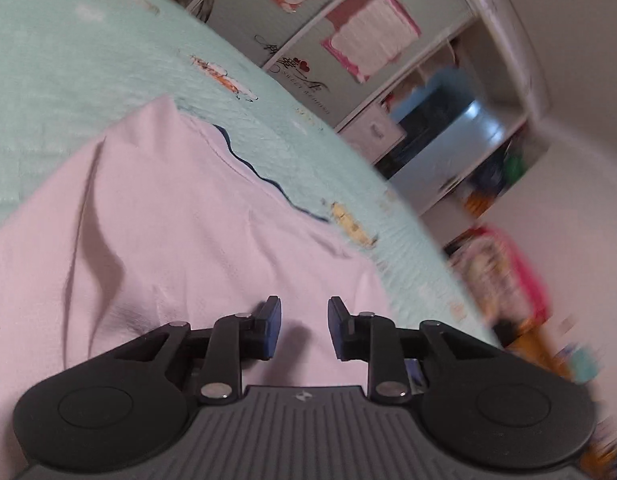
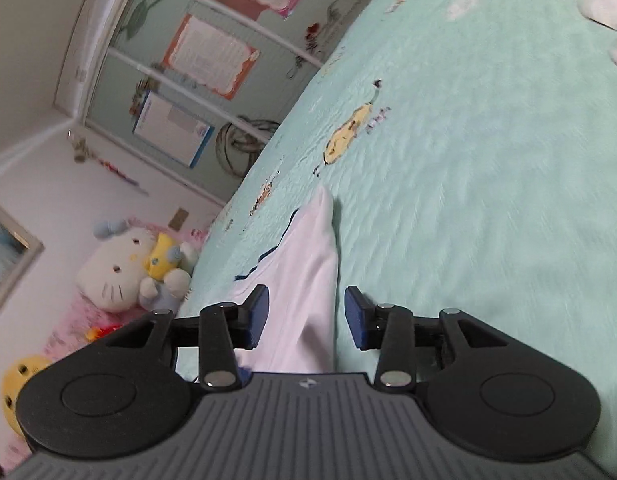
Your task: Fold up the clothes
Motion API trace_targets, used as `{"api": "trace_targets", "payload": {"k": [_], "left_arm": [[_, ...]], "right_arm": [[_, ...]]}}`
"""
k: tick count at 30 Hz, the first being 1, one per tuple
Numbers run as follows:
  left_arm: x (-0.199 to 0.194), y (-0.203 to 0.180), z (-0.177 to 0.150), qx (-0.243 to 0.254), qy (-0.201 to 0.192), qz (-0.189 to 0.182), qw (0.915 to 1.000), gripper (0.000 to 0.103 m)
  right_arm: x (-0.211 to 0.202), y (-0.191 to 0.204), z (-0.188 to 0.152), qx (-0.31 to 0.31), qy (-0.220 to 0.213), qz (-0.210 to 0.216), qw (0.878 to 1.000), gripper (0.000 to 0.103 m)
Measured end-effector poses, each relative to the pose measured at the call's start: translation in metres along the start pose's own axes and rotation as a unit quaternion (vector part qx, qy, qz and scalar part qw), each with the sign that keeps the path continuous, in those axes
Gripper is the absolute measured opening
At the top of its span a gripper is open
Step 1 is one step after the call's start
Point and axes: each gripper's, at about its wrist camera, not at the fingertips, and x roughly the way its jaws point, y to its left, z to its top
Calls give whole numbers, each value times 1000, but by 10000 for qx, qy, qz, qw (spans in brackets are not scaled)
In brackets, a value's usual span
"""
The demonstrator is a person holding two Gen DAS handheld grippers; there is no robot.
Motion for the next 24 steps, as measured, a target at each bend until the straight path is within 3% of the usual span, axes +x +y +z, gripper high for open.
{"api": "trace_targets", "payload": {"k": [3,8,10,12,13,15,18,24], "left_arm": [[1,1,0,-51,-106,39,9999,27],[0,6,5,-367,-221,-32,9991,24],[-5,-2,9,-216,-343,-91,9991,39],[-11,-11,14,-22,-552,-107,9984,45],[-13,-14,16,68,-684,-76,9976,54],[-9,-9,16,58,-671,70,9977,60],[4,5,17,-176,-402,499,9978,36],[8,6,19,-135,-345,761,9964,26]], "right_arm": [[25,-10,26,41,54,102,9999,40],[60,-24,57,260,107,220,9994,23],[72,-27,62,297,197,338,9988,23],[79,-24,63,193,330,391,9985,23],[83,-21,63,109,417,388,9983,23],[90,-15,62,-52,579,383,9976,23],[97,-11,65,-142,735,436,9962,23],[114,-8,75,-136,1045,552,9929,19]]}}
